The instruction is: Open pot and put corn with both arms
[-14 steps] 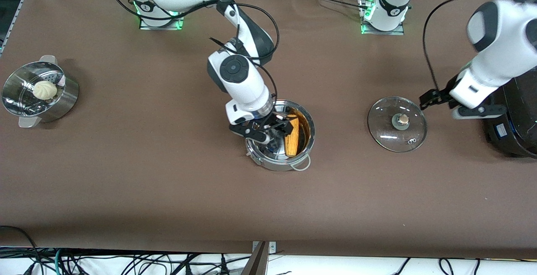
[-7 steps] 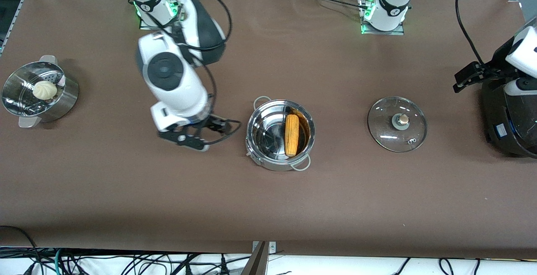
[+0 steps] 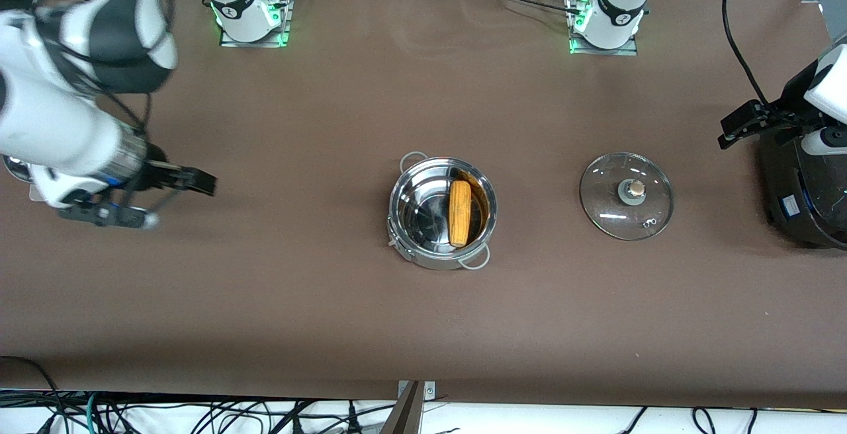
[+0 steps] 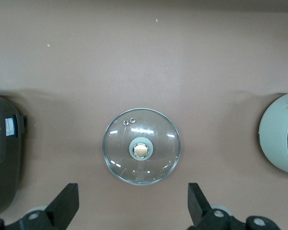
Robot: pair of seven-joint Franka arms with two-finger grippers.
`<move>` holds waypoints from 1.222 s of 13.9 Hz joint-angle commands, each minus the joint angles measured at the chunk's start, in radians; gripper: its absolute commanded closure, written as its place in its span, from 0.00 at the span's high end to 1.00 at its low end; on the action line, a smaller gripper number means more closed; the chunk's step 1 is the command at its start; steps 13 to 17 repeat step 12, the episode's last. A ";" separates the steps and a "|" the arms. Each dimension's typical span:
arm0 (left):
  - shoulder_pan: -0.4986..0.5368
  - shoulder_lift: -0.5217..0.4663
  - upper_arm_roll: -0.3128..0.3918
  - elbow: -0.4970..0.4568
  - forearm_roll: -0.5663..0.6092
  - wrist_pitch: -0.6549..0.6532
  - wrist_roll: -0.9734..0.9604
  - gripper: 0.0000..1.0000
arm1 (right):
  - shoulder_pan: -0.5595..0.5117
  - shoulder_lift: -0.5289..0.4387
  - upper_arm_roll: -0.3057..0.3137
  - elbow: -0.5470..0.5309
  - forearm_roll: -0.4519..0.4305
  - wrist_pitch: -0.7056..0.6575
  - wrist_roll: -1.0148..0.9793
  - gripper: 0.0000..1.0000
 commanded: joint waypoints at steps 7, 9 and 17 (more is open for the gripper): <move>0.014 0.015 0.002 0.038 -0.003 -0.077 -0.007 1.00 | -0.352 -0.345 0.286 -0.331 -0.118 0.027 -0.113 1.00; 0.034 0.012 0.001 0.040 -0.005 -0.081 -0.006 1.00 | -0.352 -0.329 0.286 -0.302 -0.132 0.015 -0.112 1.00; 0.035 0.014 0.001 0.040 -0.018 -0.081 -0.003 1.00 | -0.352 -0.323 0.286 -0.297 -0.147 -0.001 -0.113 1.00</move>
